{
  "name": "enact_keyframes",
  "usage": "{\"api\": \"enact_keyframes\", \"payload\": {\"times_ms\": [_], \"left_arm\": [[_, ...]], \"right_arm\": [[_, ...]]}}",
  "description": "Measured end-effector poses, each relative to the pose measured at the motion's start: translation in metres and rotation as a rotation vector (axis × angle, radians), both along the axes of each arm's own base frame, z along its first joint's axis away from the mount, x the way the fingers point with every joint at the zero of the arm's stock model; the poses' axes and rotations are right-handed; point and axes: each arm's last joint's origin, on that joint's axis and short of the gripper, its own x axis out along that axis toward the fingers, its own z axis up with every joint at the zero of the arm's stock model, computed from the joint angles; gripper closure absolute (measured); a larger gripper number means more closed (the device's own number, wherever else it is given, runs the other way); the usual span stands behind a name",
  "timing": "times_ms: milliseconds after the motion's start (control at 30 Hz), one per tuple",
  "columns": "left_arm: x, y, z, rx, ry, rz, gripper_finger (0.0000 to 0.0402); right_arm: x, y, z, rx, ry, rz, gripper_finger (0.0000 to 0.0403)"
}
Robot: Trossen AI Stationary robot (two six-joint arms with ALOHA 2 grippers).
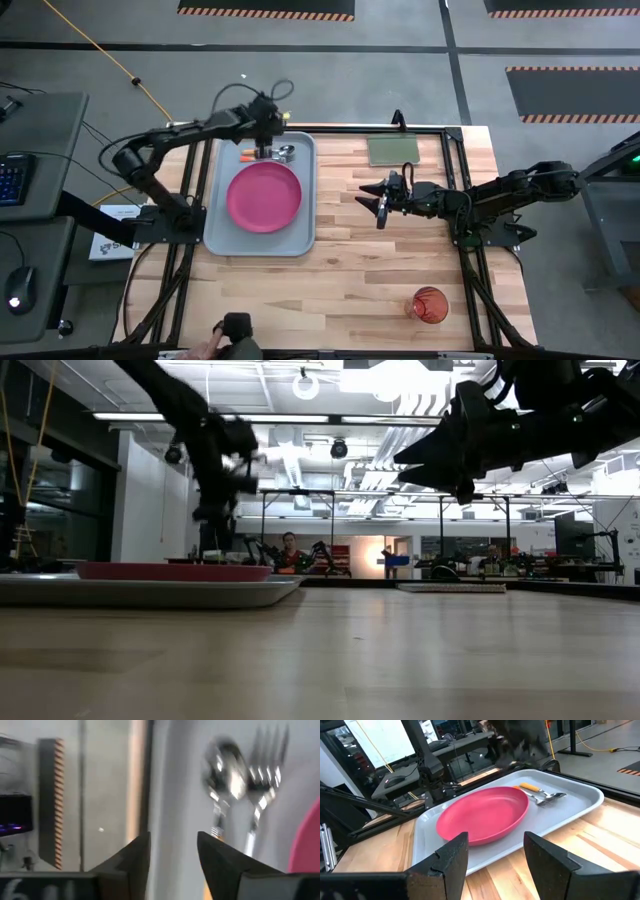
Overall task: Pick and place plate/cup/fork/spoon on tray
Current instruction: Put the orange glass on the gray serving tray to the bottom of the pink plate
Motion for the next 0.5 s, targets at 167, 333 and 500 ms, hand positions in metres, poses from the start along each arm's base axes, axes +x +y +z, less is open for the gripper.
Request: {"api": "enact_keyframes", "payload": {"times_ms": [167,333,500], "left_arm": [[-0.002,-0.013,0.063,-0.09,-0.409,0.025,0.0209],[-0.017,-0.042,0.086,-0.4,-0.743,0.052,0.0206],[-0.029,-0.087,0.06,-0.608,-0.867,-0.07,0.0224]], "right_arm": [[0.0,-0.001,0.003,0.0,-0.034,-0.032,0.0221],[0.0,-0.001,0.01,-0.004,-0.106,-0.034,0.0221],[0.001,0.001,0.016,-0.008,-0.165,0.025,0.0221]]}}
